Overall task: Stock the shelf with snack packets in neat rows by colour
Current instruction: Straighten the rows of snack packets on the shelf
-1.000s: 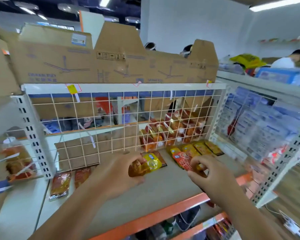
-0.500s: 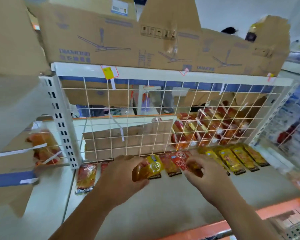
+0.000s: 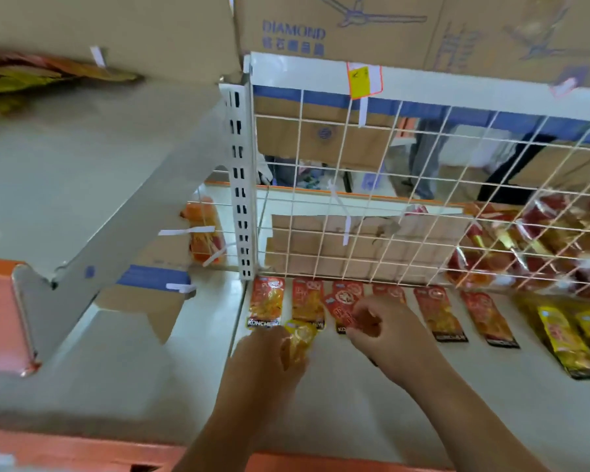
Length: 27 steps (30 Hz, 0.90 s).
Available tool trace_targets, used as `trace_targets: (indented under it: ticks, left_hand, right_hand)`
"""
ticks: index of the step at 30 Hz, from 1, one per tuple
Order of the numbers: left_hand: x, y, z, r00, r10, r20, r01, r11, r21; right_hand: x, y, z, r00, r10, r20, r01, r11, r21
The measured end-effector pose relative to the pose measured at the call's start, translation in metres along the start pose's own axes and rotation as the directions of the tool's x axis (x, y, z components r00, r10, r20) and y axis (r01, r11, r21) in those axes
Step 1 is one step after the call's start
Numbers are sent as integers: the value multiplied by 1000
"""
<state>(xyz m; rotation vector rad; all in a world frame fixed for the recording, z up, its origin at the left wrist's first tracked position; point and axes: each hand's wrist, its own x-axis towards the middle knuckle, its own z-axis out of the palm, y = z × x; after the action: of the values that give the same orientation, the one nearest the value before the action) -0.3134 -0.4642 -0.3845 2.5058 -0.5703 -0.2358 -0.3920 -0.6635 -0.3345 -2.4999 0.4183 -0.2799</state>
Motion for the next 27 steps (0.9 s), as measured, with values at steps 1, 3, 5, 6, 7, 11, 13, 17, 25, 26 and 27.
trace_targets:
  ticks: [1,3,5,6,7,11,13,17,25,26,27]
  left_hand:
    - [-2,1,8,999,-18,41,20,999,-40]
    - [-6,5,19,988,-20,156,40,991,-128]
    - [-10,7,23,972,-4,234,58,973,-224]
    - [-11,6,23,971,6,238,54,968,-244]
    - [-12,5,22,973,8,231,48,970,-239]
    - [-12,9,18,988,-78,130,111,958,-264]
    - [-11,12,20,990,-116,86,138,935,-327]
    - [-9,19,21,986,-164,30,163,906,-390]
    - [-16,-25,6,944,-323,-75,329,938,104]
    - [-17,-26,6,938,-332,-99,341,935,93]
    - [-17,-23,6,934,-338,-119,348,935,76]
  right_hand:
    - [0,0,6,1000,-6,17,5,1000,10]
    - [1,0,15,999,-5,49,3,999,38]
    - [2,3,21,997,-9,71,7,999,36]
    - [2,5,23,997,-11,78,9,1000,30]
    - [2,8,25,996,-11,84,8,1000,30]
    - [-3,15,34,997,-22,79,18,998,57]
    - [-4,14,41,997,-45,58,41,997,70]
    - [-11,4,53,986,-118,121,101,985,138]
    - [-12,33,45,951,-97,294,153,973,-174]
    - [-12,36,45,941,-83,328,158,965,-210]
    - [-14,38,45,934,-83,348,171,959,-227]
